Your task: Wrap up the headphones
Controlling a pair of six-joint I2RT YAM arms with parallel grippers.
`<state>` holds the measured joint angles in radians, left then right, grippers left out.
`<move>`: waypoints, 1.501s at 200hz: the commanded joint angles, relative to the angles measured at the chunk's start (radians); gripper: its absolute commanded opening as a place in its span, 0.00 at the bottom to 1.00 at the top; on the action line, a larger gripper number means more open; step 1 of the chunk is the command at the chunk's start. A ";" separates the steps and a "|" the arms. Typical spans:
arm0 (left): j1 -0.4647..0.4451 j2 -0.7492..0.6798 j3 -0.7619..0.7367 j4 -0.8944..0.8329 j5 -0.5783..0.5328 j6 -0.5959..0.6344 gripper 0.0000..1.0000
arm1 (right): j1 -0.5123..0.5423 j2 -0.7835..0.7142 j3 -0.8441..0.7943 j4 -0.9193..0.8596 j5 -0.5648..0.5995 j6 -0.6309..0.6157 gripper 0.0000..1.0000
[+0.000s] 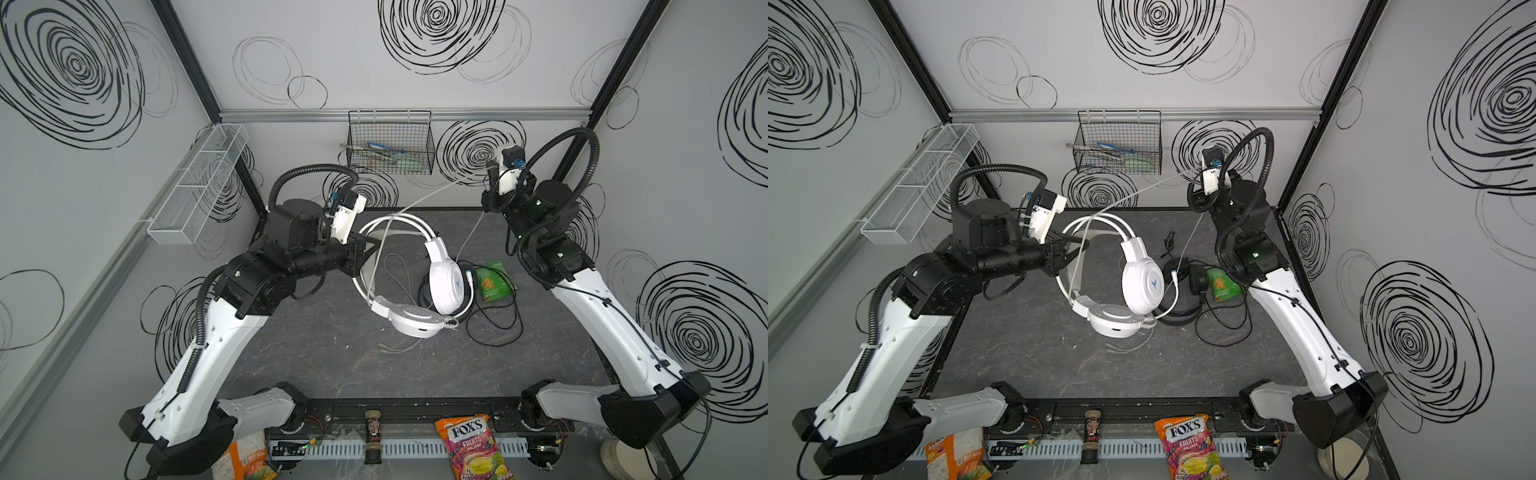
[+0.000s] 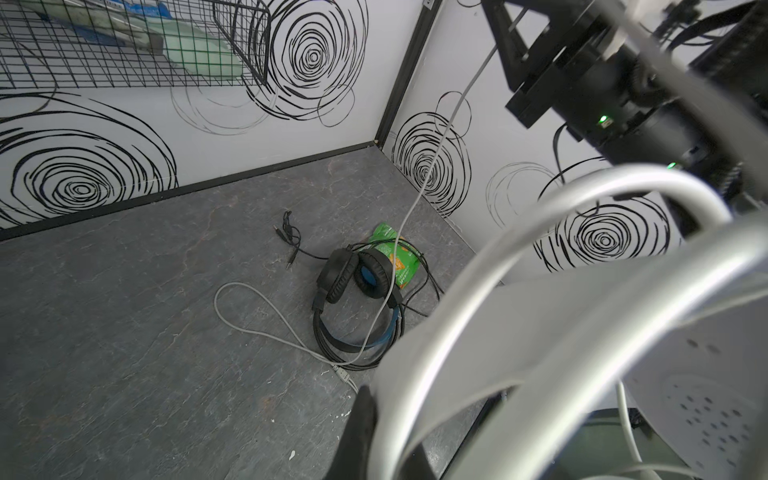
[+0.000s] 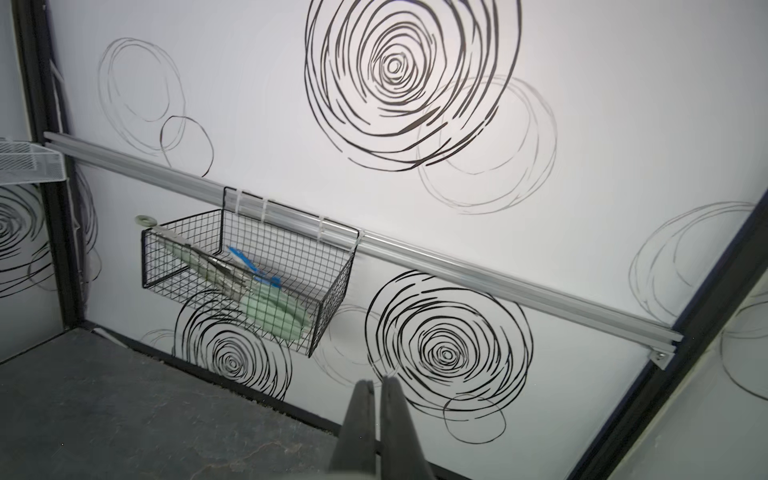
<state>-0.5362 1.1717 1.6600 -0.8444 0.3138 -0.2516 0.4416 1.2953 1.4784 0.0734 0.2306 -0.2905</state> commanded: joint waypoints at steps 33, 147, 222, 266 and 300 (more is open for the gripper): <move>0.003 -0.057 -0.001 0.085 0.011 -0.019 0.00 | -0.016 0.058 0.126 0.033 0.153 0.002 0.00; 0.011 -0.071 0.075 0.203 0.141 -0.100 0.00 | -0.042 0.007 -0.091 0.105 -0.110 0.126 0.00; 0.022 -0.003 0.248 0.199 0.080 -0.134 0.00 | -0.011 0.010 -0.250 0.268 -0.349 0.208 0.02; 0.025 0.091 0.421 0.116 0.053 -0.119 0.00 | 0.010 -0.002 -0.310 0.330 -0.441 0.262 0.04; 0.018 0.106 0.418 0.134 -0.028 -0.131 0.00 | 0.019 -0.027 -0.381 0.366 -0.516 0.282 0.09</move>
<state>-0.5140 1.2999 2.0346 -0.8394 0.3096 -0.3481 0.4603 1.2972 1.1526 0.4103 -0.2371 -0.0475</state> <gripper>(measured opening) 0.094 0.083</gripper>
